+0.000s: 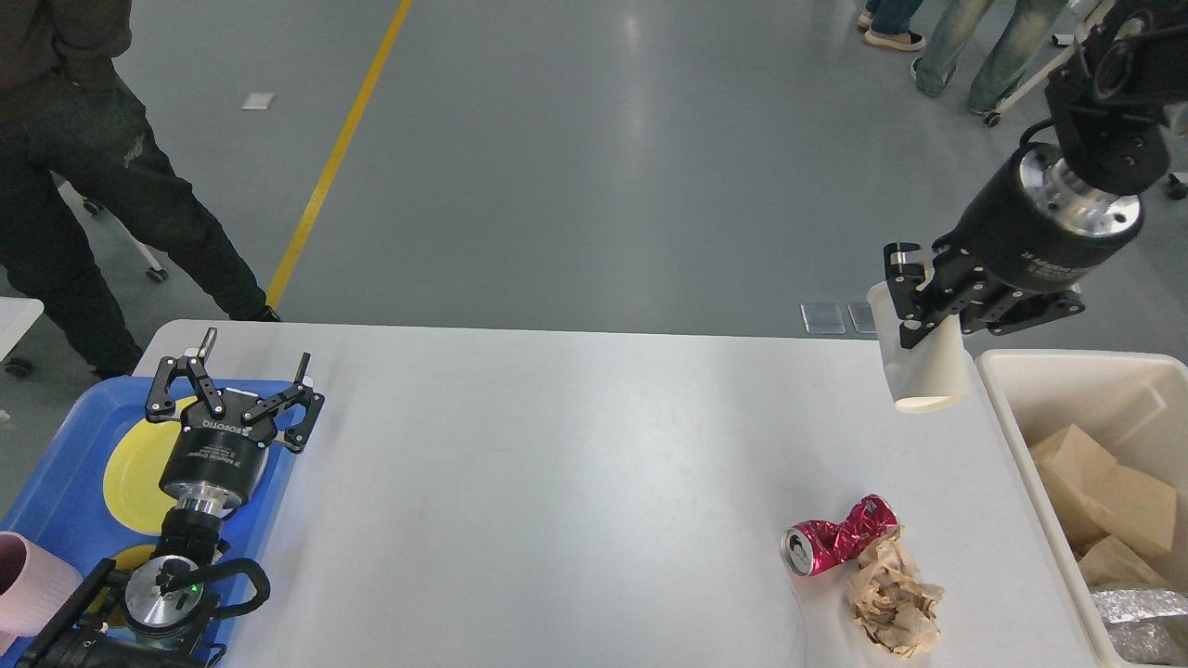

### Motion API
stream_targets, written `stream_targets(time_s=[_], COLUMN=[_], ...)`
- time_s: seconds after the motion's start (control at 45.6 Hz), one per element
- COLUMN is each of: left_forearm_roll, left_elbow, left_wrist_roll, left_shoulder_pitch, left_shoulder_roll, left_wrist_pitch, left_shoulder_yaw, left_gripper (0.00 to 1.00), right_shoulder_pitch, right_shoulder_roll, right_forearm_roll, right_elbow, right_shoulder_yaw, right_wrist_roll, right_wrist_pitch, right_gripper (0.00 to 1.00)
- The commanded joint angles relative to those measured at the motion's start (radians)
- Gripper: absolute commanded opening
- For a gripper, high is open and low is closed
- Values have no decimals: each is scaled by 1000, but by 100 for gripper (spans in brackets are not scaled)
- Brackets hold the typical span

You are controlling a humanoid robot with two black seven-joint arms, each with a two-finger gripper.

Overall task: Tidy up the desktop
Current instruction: 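Lift the paper cup and drop it into the white bin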

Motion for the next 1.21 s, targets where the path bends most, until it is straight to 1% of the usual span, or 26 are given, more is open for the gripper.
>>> stream_targets(time_s=[0.0, 0.132, 0.395, 0.46, 0.548, 0.614, 0.658, 0.723, 0.767, 0.833, 0.965, 1.184], left_forearm_roll=[0, 1, 1, 0, 1, 1, 0, 1, 1, 1, 1, 1], left_elbow=[0, 0, 0, 0, 0, 0, 0, 0, 0, 0, 0, 0], left_wrist_roll=[0, 0, 0, 0, 0, 0, -2, -2, -2, -2, 0, -2], left_shoulder_pitch=[0, 0, 0, 0, 0, 0, 0, 0, 0, 0, 0, 0], left_shoulder_roll=[0, -1, -1, 0, -1, 0, 0, 0, 0, 0, 0, -1], left_wrist_pitch=[0, 0, 1, 0, 0, 1, 0, 0, 0, 0, 0, 0], left_shoulder_yaw=[0, 0, 0, 0, 0, 0, 0, 0, 0, 0, 0, 0], left_gripper=[97, 97, 97, 97, 97, 97, 97, 97, 97, 97, 97, 97], right_shoulder_pitch=[16, 15, -10, -22, -65, -124, -175, -278, -344, -466, -724, -1158], right_shoulder_roll=[1, -11, -74, -92, -155, -217, -275, -368, -417, -454, -476, -473], right_forearm_roll=[0, 0, 0, -3, -3, -4, -12, -16, -18, -18, -17, -12], right_elbow=[8, 8, -7, -18, -52, -102, -151, -236, -295, -383, -542, -812], right_shoulder_yaw=[-47, -55, -60, -67, -98, -107, -106, -90, -78, -34, 48, 219], right_wrist_roll=[16, 14, 4, -1, -7, -32, -67, -131, -153, -165, -165, -164], right_wrist_pitch=[8, 4, -10, -29, -75, -98, -110, -125, -134, -153, -202, -366], right_gripper=[0, 0, 0, 0, 0, 0, 0, 0, 0, 0, 0, 0])
